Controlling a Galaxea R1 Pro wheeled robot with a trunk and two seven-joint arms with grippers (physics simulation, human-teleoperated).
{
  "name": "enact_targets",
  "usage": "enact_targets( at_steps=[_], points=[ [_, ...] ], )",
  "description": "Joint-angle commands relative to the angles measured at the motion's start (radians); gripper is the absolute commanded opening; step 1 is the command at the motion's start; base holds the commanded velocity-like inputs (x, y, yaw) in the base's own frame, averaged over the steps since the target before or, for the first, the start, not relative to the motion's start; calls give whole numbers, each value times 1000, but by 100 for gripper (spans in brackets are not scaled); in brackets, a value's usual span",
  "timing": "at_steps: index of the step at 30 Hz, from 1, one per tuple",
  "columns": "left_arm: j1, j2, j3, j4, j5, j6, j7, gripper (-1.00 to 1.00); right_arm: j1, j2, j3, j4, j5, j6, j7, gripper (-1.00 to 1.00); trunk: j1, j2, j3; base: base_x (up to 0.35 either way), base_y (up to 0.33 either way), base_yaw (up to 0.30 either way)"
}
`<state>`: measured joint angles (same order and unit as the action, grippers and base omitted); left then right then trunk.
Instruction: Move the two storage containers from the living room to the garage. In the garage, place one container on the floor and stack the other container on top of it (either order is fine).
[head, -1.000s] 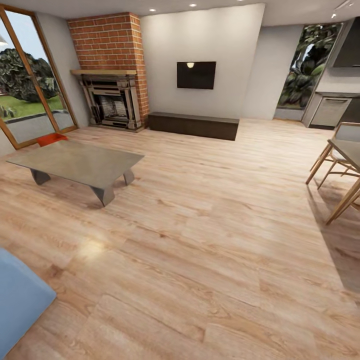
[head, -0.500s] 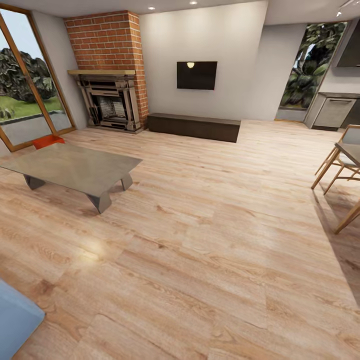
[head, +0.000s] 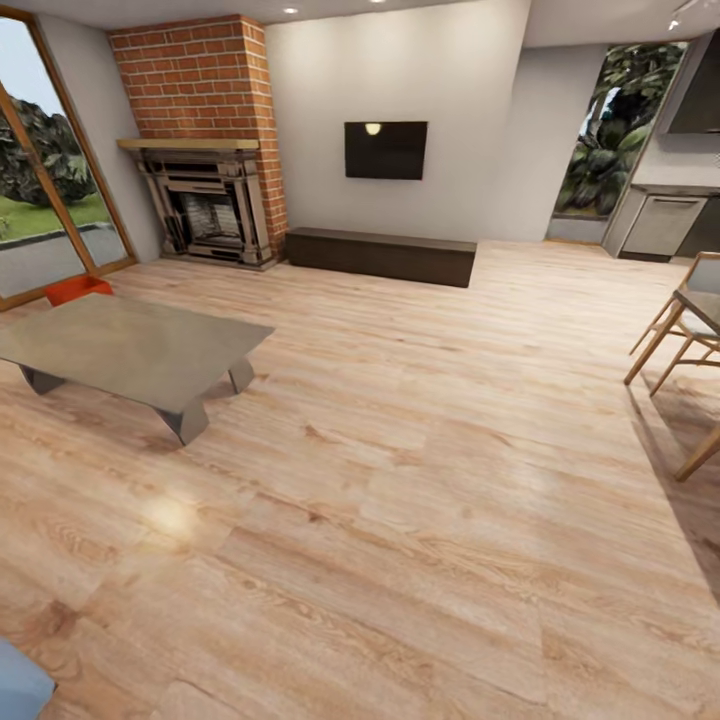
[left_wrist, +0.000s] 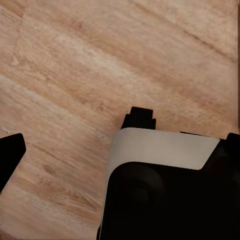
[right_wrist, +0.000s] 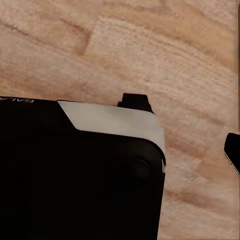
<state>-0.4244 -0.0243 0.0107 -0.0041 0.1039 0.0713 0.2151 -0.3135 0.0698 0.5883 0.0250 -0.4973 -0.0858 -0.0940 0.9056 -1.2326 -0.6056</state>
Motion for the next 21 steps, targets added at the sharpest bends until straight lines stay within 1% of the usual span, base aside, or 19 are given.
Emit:
enact_targets(
  at_steps=[1,10,21],
  points=[
    [0,0,0,0,10,2,3,100,-1,1,8,3,-9,-5,-1,100,1,0,-1,322,0,-23],
    [0,0,0,0,10,2,3,100,-1,1,8,3,-9,-5,-1,100,1,0,-1,322,0,-19],
    [0,0,0,0,10,2,3,100,-1,1,8,3,-9,-5,-1,100,1,0,-1,322,0,-174]
  ],
)
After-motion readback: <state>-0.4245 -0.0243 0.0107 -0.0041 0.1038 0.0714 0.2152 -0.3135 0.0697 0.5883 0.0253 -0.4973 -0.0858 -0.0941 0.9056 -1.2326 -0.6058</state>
